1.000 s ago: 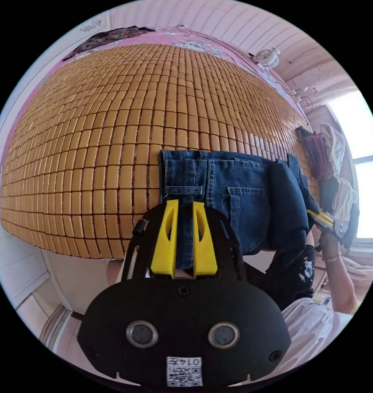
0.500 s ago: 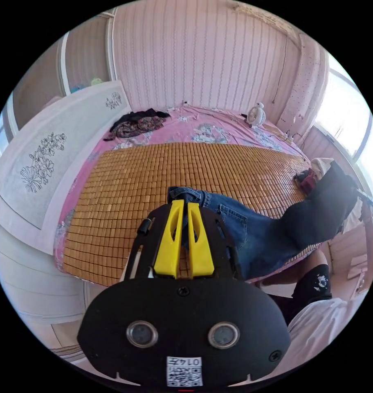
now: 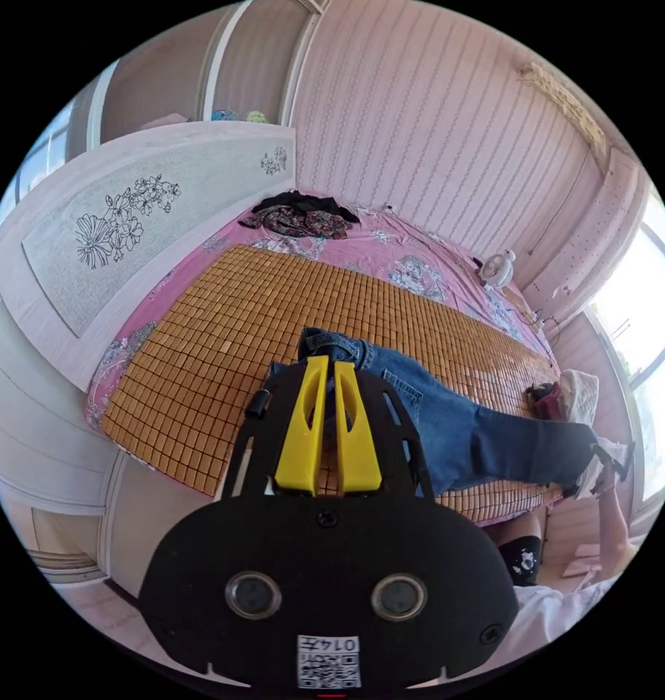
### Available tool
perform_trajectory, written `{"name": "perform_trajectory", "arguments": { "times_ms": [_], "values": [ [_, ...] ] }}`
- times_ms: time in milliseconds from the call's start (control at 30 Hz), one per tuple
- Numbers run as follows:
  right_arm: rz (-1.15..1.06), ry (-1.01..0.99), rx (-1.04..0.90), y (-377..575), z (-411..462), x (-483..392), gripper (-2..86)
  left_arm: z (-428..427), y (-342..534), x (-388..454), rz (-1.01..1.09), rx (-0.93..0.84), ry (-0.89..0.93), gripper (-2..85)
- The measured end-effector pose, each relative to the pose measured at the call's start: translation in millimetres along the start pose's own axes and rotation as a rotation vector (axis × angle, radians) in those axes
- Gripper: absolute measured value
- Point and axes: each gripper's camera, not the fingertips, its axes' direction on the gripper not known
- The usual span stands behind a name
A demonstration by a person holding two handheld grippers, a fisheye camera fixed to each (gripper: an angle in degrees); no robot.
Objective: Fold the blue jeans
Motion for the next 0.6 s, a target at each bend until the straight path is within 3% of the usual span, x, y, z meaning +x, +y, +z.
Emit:
{"name": "perform_trajectory", "arguments": {
  "times_ms": [133, 300, 400, 467, 600],
  "values": [
    [0.054, -0.065, 0.327, 5, -67, 13, -0.3, -16, -10, -29, -0.125, 0.101, 0.152, -1.0],
    [0.037, -0.157, 0.501, 70, -100, 46, 0.9, -53, 31, -83, -0.182, 0.317, 0.283, -1.0],
    [0.042, -0.182, 0.429, 130, -71, 64, 4.4, -51, 91, -134, -0.291, 0.305, 0.292, -0.8],
    [0.101, -0.142, 0.301, 164, -39, 71, 6.0, -31, 148, -172, -0.437, 0.134, 0.216, -0.9],
    [0.255, -0.097, 0.053, 213, 17, 81, 6.6, -22, 229, -212, -0.7, 0.091, 0.148, -1.0]
  ]
}}
